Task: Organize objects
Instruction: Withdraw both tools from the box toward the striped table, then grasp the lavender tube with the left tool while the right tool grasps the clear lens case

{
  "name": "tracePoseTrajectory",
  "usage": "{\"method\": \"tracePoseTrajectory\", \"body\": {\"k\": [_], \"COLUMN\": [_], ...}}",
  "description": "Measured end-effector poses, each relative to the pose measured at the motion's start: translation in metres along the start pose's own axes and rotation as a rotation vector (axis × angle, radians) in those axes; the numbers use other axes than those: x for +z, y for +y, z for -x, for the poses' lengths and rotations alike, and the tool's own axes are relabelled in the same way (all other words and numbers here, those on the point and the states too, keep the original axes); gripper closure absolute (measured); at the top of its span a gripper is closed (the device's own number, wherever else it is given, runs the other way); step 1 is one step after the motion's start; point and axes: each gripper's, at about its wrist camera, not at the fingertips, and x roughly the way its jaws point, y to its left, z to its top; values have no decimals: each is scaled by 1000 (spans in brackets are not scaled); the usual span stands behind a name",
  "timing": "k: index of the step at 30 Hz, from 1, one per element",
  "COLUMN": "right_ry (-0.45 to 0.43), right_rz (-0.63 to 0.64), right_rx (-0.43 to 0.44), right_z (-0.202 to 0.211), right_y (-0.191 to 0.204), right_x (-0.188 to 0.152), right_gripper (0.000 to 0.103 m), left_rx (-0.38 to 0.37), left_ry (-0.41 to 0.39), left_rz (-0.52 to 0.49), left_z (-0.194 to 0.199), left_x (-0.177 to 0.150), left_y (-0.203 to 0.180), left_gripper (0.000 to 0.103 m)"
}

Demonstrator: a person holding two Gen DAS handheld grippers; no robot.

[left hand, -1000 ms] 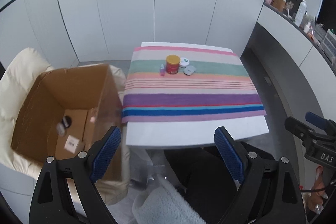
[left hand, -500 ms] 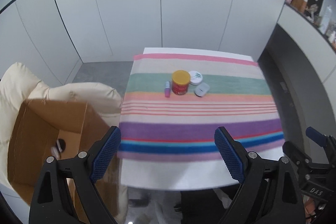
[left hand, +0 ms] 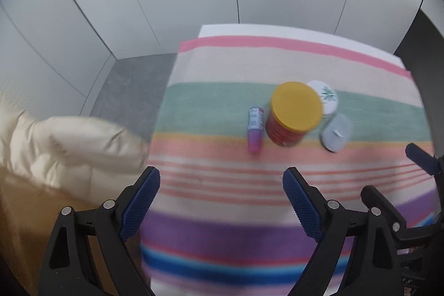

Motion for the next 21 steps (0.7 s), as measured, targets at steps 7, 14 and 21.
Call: {"method": "tracePoseTrajectory", "body": {"k": [7, 14, 21], "right_ry": [26, -7, -10], "right_rz": [72, 142, 52], "right_rx": [-8, -22, 6], "right_z": [-70, -101, -91], "right_y": [-2, 5, -4], "right_x": [10, 16, 12], "right_gripper": [4, 42, 42], "left_rx": [-31, -98, -90], "left_ry": [27, -61, -59], "left_rz": [43, 73, 24], "left_z": [-71, -80, -70], "left_x": [16, 31, 26], "left_y": [-5, -6, -14], "left_gripper": [20, 84, 84]}}
